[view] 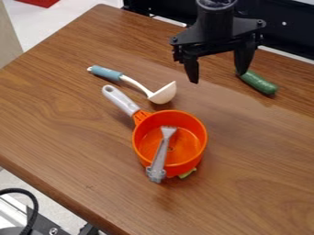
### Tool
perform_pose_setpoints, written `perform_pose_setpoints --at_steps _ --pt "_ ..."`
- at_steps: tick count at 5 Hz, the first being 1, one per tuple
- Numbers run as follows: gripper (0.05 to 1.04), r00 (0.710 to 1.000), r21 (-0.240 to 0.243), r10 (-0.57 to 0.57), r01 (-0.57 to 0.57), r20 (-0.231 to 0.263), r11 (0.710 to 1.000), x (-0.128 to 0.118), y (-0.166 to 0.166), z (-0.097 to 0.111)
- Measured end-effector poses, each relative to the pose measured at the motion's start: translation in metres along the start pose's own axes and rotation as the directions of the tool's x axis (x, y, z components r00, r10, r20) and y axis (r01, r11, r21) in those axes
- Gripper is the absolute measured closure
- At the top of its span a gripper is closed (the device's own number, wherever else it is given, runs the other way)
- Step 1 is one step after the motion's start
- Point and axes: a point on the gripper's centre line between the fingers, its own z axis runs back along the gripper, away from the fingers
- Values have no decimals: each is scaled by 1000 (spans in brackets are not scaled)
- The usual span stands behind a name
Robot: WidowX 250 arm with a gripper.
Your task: Move the spoon to sit across the table
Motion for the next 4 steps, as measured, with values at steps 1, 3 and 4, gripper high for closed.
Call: perform_pose_setpoints --at_steps 1,3,4 --pt "85 1000 20 4 -3 -26 1000 -5 3 -7" --pt "85 988 20 140 -139 -60 990 31 31 6" --pt "85 962 23 273 -273 -1 962 60 49 15"
